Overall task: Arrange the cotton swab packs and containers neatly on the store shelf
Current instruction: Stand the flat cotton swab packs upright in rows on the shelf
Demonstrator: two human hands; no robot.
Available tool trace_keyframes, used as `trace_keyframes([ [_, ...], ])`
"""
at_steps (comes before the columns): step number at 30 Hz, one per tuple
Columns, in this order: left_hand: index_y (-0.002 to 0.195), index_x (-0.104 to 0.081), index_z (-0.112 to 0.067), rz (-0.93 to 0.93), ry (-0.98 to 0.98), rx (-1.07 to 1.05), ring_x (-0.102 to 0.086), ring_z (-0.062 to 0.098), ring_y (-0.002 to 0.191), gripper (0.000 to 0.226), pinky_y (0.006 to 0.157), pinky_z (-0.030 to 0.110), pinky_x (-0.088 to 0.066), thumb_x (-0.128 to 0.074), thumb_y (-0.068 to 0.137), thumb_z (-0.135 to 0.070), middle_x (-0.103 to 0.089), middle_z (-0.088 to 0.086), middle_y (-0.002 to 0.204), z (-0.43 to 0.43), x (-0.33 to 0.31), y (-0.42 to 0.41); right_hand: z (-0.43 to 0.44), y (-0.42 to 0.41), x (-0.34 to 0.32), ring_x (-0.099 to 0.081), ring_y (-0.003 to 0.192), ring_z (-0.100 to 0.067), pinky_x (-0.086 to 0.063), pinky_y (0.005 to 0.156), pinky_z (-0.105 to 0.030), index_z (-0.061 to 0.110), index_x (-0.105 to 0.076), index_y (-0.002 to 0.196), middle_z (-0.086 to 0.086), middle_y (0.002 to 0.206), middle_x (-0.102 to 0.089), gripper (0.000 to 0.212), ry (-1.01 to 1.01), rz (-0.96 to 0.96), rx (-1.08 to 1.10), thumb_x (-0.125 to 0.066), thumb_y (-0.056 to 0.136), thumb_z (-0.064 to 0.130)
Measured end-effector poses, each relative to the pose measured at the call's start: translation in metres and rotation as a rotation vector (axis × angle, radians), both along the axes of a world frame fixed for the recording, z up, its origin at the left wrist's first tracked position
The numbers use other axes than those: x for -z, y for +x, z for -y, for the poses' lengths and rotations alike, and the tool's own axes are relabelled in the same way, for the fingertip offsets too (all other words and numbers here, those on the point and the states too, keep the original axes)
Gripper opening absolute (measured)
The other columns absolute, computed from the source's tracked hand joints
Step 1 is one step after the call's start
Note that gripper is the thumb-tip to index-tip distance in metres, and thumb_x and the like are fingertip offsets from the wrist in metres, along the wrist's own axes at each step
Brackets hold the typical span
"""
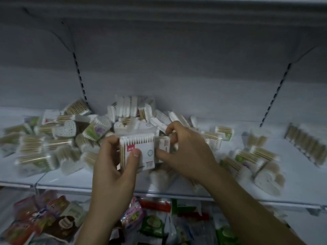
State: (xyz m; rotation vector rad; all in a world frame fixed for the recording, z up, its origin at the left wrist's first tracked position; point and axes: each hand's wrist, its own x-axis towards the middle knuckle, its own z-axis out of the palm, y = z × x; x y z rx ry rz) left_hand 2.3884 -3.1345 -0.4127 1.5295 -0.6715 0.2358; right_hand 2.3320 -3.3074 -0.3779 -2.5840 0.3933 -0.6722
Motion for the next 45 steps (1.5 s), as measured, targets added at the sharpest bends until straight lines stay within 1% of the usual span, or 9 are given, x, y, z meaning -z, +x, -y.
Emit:
trace_keyframes([
  [7,0.100,-0.057,-0.028,-0.141,-0.016,-0.039,-0.066,0.033,0.086,0.025,0.078,0.060,-0.057,-0.065,0.095,-0.051,-0.065,0.009,0.091,-0.001,0.021,0.014,0.013,0.016,0.006,-0.042,0.116,-0.014,-0.044,0.097,-0.037,0.041,-0.053,0.132,0.010,0.121,-0.044,0.060,-0.114,-0.172,-0.085,-0.074,0.078,0.056],
  [12,0.105,-0.059,-0.030,-0.315,-0.218,-0.123,-0.074,0.007,0.083,0.020,0.066,0.020,-0.060,-0.061,0.094,-0.014,-0.076,-0.010,0.094,0.009,0.033,0.024,0.037,0.019,0.011,-0.049,0.099,-0.003,-0.043,0.079,-0.029,0.035,-0.059,0.099,0.019,0.104,-0.050,0.030,-0.017,0.018,-0.179,-0.079,0.077,0.040],
  [17,0.104,-0.055,-0.034,-0.261,-0.263,-0.187,-0.074,0.014,0.087,0.022,0.062,0.035,-0.064,-0.057,0.099,-0.014,-0.075,-0.012,0.096,0.013,0.015,0.036,0.047,0.011,0.002,-0.067,0.081,-0.007,-0.053,0.071,-0.027,0.030,-0.065,0.094,0.014,0.088,-0.071,0.019,0.424,0.195,-0.156,-0.080,0.082,0.026],
  [23,0.123,-0.051,-0.035,-0.056,-0.103,-0.024,-0.068,0.020,0.111,0.023,0.088,0.058,-0.058,-0.049,0.101,-0.042,-0.066,-0.007,0.117,0.027,-0.012,0.032,0.014,0.021,-0.001,-0.074,0.084,-0.011,-0.060,0.077,-0.038,0.024,-0.068,0.095,0.007,0.091,-0.077,0.014,0.721,0.347,-0.144,-0.078,0.086,0.021],
  [30,0.127,-0.048,-0.025,-0.075,-0.099,-0.026,-0.069,0.009,0.106,0.042,0.089,0.033,-0.058,-0.071,0.094,-0.036,-0.069,-0.014,0.112,0.023,-0.024,0.041,-0.015,0.038,0.003,-0.068,0.071,-0.007,-0.056,0.067,-0.022,0.028,-0.067,0.094,0.012,0.078,-0.066,0.016,0.624,0.321,-0.160,-0.079,0.084,0.031],
  [33,0.133,-0.048,-0.027,-0.159,-0.158,-0.095,-0.072,0.014,0.106,0.043,0.085,0.050,-0.062,-0.069,0.097,-0.034,-0.070,-0.010,0.117,0.009,-0.018,0.050,-0.001,0.043,0.008,-0.063,0.083,-0.005,-0.050,0.074,-0.017,0.028,-0.066,0.104,0.012,0.088,-0.066,0.018,0.323,0.225,-0.127,-0.070,0.089,0.019],
  [39,0.128,-0.051,-0.034,-0.276,-0.238,-0.097,-0.074,0.007,0.092,0.039,0.058,0.033,-0.062,-0.062,0.097,-0.014,-0.072,-0.018,0.107,0.000,-0.008,0.063,0.009,0.059,0.018,-0.052,0.111,-0.019,-0.045,0.096,-0.041,0.029,-0.059,0.129,0.008,0.123,-0.059,0.059,-0.104,-0.079,-0.206,-0.066,0.071,0.021],
  [42,0.131,-0.047,-0.035,-0.256,-0.207,-0.126,-0.073,0.004,0.094,0.046,0.062,0.033,-0.063,-0.063,0.097,-0.009,-0.070,-0.021,0.111,0.008,-0.003,0.069,0.019,0.066,0.022,-0.057,0.109,-0.018,-0.043,0.098,-0.036,0.027,-0.065,0.122,0.008,0.119,-0.066,0.049,-0.101,0.018,-0.224,-0.068,0.076,0.012],
  [45,0.131,-0.045,-0.029,-0.220,-0.193,-0.168,-0.071,0.000,0.090,0.044,0.067,0.025,-0.061,-0.063,0.097,-0.008,-0.069,-0.027,0.104,0.016,-0.003,0.074,0.026,0.061,0.015,-0.061,0.094,-0.011,-0.049,0.086,-0.034,0.032,-0.067,0.117,0.011,0.103,-0.070,0.028,-0.007,0.136,-0.195,-0.062,0.090,0.033],
])
